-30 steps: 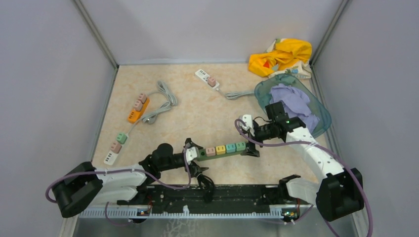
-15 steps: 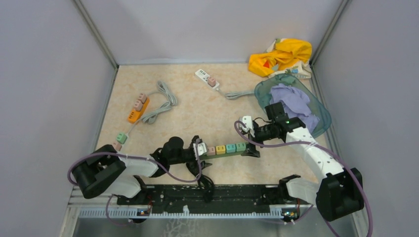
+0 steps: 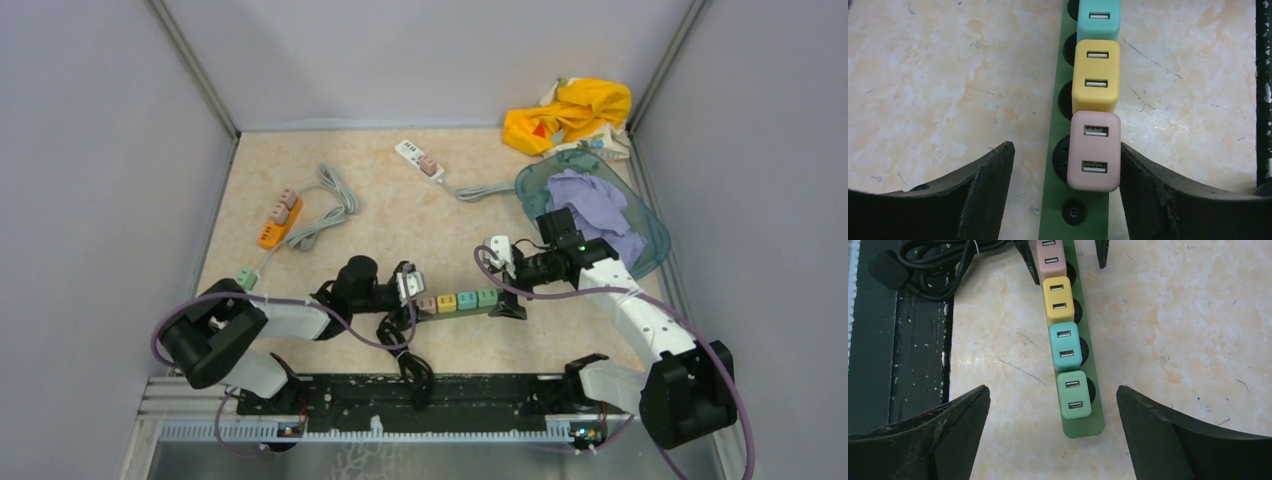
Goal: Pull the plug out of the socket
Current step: Remove the plug from the socket.
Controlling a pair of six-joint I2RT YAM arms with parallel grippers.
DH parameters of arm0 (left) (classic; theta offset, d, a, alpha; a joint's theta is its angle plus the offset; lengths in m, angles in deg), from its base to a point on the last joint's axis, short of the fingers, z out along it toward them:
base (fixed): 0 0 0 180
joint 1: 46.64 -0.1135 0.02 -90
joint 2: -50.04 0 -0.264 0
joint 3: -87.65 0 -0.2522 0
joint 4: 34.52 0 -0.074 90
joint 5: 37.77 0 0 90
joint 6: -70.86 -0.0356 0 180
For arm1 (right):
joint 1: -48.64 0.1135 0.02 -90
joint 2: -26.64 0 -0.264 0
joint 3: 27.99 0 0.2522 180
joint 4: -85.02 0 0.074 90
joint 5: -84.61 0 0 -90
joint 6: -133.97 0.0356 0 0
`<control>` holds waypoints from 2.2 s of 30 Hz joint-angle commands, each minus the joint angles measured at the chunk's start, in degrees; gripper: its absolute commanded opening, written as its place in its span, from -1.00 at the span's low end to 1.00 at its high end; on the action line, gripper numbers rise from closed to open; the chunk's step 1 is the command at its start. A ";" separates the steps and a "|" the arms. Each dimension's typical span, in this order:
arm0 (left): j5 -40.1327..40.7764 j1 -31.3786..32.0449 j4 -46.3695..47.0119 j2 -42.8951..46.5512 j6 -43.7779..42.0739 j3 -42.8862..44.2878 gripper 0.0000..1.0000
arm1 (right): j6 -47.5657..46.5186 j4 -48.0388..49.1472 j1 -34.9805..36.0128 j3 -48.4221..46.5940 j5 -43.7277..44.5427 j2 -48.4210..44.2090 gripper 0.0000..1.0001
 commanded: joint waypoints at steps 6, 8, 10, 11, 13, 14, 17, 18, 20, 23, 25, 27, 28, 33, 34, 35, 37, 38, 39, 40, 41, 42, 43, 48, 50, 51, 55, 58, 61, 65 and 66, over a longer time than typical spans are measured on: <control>-7.05 -0.08 -4.54 -3.65 -2.11 3.25 0.55 | -0.52 1.39 -0.48 -0.12 -1.08 -1.51 0.94; -6.91 -0.13 -4.41 -4.16 -2.09 2.96 0.54 | -0.45 1.48 -0.44 -0.09 -1.05 -1.50 0.94; -6.50 -0.07 -4.77 -5.03 -2.22 2.99 0.53 | -0.41 1.54 -0.48 -0.12 -1.05 -1.52 0.94; -6.30 -0.01 -5.03 -5.54 -2.26 3.18 0.51 | -0.38 1.61 -0.42 -0.12 -1.05 -1.49 0.94; -6.03 0.01 -6.41 -6.56 -2.23 4.00 0.42 | -0.26 1.62 -0.49 -0.12 -0.98 -1.54 0.94; -6.02 -0.01 -6.99 -7.05 -2.19 4.48 0.39 | -0.14 1.71 -0.48 -0.12 -0.89 -1.52 0.94; -5.40 0.24 -7.25 -7.86 -1.89 5.14 0.30 | 0.05 1.96 -0.51 -0.03 -0.64 -1.50 0.94; -5.31 0.27 -7.30 -7.96 -1.85 5.19 0.21 | 0.16 2.01 -0.48 -0.03 -0.62 -1.54 0.94; -4.84 0.25 -7.45 -7.73 -1.27 5.30 -0.29 | 0.49 2.30 -0.49 -0.02 -0.47 -1.56 0.93; -4.56 0.34 -7.54 -6.30 -0.34 4.86 -0.77 | 0.98 2.62 -0.50 -0.12 -0.65 -1.64 0.93; -4.23 0.44 -7.49 -4.79 0.17 4.07 -0.92 | 1.30 2.97 -0.44 -0.18 -0.99 -1.64 0.93; -4.02 0.52 -7.47 -3.07 0.69 2.95 -0.99 | 1.34 3.52 -0.49 -0.35 -1.41 -1.63 0.93; -3.91 0.57 -7.42 -2.34 0.93 2.39 -0.99 | 1.13 3.79 -0.47 -0.52 -1.72 -1.58 0.93; -3.68 0.71 -6.97 -0.16 2.60 -0.08 -0.99 | -6.32 -1.77 -0.42 -4.30 -4.00 2.07 0.95; -3.31 0.71 -7.01 -0.27 3.22 -0.27 -0.99 | -7.16 -3.04 -0.37 -5.97 -4.22 3.23 0.97; -3.06 0.71 -6.96 -0.36 3.60 -0.45 -0.99 | -6.79 -3.67 -0.36 -7.51 -4.37 4.20 0.98; -2.56 0.71 -6.48 -0.62 4.61 -0.85 -0.99 | -5.45 -3.66 -0.37 -9.70 -4.22 5.88 0.98; -2.43 0.69 -6.51 -0.67 5.12 -0.80 -0.99 | -5.10 -2.94 -0.32 -9.89 -4.34 6.25 0.98; -2.30 0.71 -6.59 -0.63 5.50 -0.64 -0.99 | -5.22 -2.18 -0.32 -9.53 -4.51 6.52 0.98; -2.28 0.71 -6.68 -0.60 5.65 -0.49 -0.99 | -6.16 -1.83 -0.35 -9.03 -4.61 6.57 0.98; -2.55 0.68 -6.70 -0.55 5.62 -0.44 -0.99 | -7.85 -1.94 -0.32 -8.49 -4.73 6.54 0.98; -2.69 0.71 -6.70 -0.54 5.47 -0.43 -0.99 | -9.27 -1.96 -0.33 -8.14 -4.37 6.45 0.98; -2.94 0.71 -6.70 -0.58 5.38 -0.43 -0.99 | -10.10 -1.75 -0.25 -7.83 -3.68 6.38 0.98; -3.71 0.71 -6.72 -0.89 5.24 -0.60 -0.99 | -11.46 -0.43 0.07 -7.93 -0.34 6.56 0.87; -3.51 0.74 -6.28 -0.60 5.16 -0.94 -0.99 | -11.31 -0.34 0.30 -7.64 -0.41 6.90 0.81; -3.33 0.75 -6.00 -0.40 5.24 -1.14 -0.99 | -11.19 -0.27 0.49 -7.31 -0.51 7.08 0.78; -3.13 0.80 -5.21 0.10 5.19 -1.75 -0.99 | -11.07 0.35 1.55 -5.79 1.77 7.18 0.70; -3.15 0.80 -5.40 -0.25 4.96 -1.62 -0.99 | -10.46 1.64 1.62 -4.89 3.03 6.36 0.69; -3.29 0.80 -5.52 -0.53 4.84 -1.41 -0.99 | -10.11 3.04 1.90 -4.06 3.51 6.37 0.69; -3.13 0.89 -5.60 -0.66 4.79 -1.31 -0.99 | -9.57 4.87 4.72 -2.69 6.46 8.21 0.65; -3.18 0.97 -5.56 -0.63 4.73 -1.39 -0.99 | -9.16 5.53 6.03 -2.38 7.06 8.66 0.64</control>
